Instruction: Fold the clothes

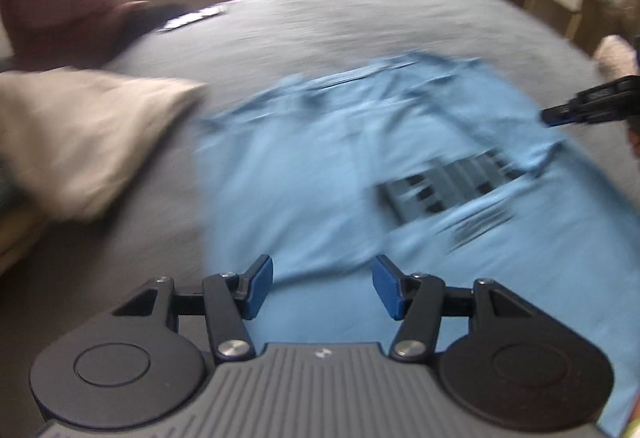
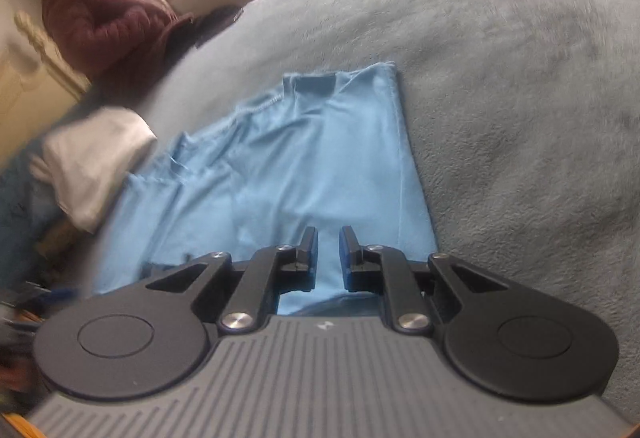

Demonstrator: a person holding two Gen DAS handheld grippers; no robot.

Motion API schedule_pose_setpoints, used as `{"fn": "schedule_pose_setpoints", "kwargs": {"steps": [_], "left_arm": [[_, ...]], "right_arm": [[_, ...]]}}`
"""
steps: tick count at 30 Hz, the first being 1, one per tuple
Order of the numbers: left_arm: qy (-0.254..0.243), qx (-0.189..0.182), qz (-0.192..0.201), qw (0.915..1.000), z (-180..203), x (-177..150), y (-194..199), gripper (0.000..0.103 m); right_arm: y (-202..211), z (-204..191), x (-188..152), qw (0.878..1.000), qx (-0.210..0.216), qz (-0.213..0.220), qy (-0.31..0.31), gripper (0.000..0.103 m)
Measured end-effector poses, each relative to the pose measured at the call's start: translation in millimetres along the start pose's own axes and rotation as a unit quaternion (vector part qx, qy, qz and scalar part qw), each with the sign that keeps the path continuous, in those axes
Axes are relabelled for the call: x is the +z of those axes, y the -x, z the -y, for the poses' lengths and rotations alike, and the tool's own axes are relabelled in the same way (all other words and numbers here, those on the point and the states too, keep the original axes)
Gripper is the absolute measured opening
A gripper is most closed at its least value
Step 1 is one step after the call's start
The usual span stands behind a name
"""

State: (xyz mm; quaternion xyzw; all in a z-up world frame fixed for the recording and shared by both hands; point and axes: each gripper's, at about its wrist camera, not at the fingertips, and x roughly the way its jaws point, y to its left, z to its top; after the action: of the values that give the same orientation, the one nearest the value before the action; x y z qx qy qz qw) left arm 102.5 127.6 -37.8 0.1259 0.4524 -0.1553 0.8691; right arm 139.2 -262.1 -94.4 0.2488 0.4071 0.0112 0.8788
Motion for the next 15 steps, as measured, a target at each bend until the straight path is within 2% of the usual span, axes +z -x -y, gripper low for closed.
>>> {"fn": "schedule_pose_setpoints", "kwargs": {"steps": [2,3,5,7,9,12,14,15], "left_arm": [[0.024,0.007,0.0,0.9997,-10,-20,14,0.057],[0.037,0.003,0.0,0.9993,-13,-30,21,0.057],[0.063,-0.006,-0.002,0.998,-14,-55,31,0.058],[0.081,-0.016,-0.008,0.9966,-12,-77,38,0.058],[0.088,-0.023,-0.014,0.9958,-8,-96,41,0.058],[0.092,-0.031,-0.02,0.9951,0,-121,44,0.058],[0.097,-0.037,-0.019,0.9944,3,-131,47,0.058],[0.101,-0.04,-0.018,0.994,3,-136,49,0.058]], "right_arm": [[-11,-18,-10,0.998,-0.025,0.004,0.051,0.012],[-13,-33,-19,0.994,-0.046,0.013,0.098,0.012],[-17,-63,-37,0.977,-0.089,0.03,0.189,0.012],[-15,-89,-56,0.954,-0.117,0.053,0.271,0.011],[-18,-103,-70,0.938,-0.135,0.055,0.315,0.011],[-20,-116,-85,0.925,-0.15,0.059,0.344,0.01],[-10,-122,-91,0.923,-0.142,0.069,0.35,0.01],[-4,-124,-93,0.928,-0.127,0.068,0.344,0.01]]}}
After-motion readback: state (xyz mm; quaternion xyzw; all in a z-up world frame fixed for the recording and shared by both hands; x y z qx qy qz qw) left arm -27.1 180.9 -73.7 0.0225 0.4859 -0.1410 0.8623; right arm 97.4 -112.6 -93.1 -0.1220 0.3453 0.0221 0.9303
